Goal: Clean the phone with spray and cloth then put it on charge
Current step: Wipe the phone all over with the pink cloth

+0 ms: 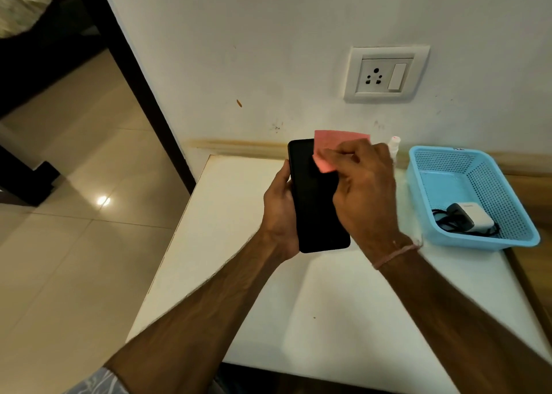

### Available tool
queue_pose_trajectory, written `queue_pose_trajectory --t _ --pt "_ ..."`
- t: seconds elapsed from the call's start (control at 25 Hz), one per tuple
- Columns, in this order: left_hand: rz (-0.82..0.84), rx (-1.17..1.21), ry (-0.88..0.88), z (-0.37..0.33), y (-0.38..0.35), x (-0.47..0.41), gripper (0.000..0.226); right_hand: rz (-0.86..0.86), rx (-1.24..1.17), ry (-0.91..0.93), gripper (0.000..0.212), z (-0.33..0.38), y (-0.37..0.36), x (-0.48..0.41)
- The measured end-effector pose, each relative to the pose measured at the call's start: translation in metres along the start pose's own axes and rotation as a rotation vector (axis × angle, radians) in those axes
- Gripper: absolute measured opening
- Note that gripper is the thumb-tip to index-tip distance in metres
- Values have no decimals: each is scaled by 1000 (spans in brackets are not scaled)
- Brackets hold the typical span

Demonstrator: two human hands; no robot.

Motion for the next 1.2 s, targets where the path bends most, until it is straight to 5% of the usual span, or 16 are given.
queue_pose_trajectory --t 0.12,0.32,0.52,0.72,0.84,1.04,1.12,1.2 --pt "64 136 -31 -2 2 -1 51 89 -132 194 36 36 -17 11" --pt "33 25 -1 -2 -1 2 67 -30 -12 13 32 -2 -2 2" --pt "82 128 -29 -3 2 2 53 79 -119 209 37 30 -15 7" --pt "53 32 2 1 -1 1 62 -51 -112 -11 28 1 -5 4" --pt "105 142 -35 0 3 -1 49 56 -206 215 36 41 -16 11" --pt "62 5 -1 -1 2 -1 58 -88 60 81 34 -7 1 3" --pt "60 44 2 2 4 -4 53 -288 -287 -114 25 16 -16 10" --pt "92 115 -32 3 7 -7 47 -510 -969 -370 24 29 -30 21"
Point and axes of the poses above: each hand's wrist, its own x-axis away from the middle knuckle, its own y-axis out of the back of the hand, z = x × y, the point moved 3 cm from there along -x, towards the middle knuckle, and after that the axes turned 12 degrees about y, right-handed, at the moved point
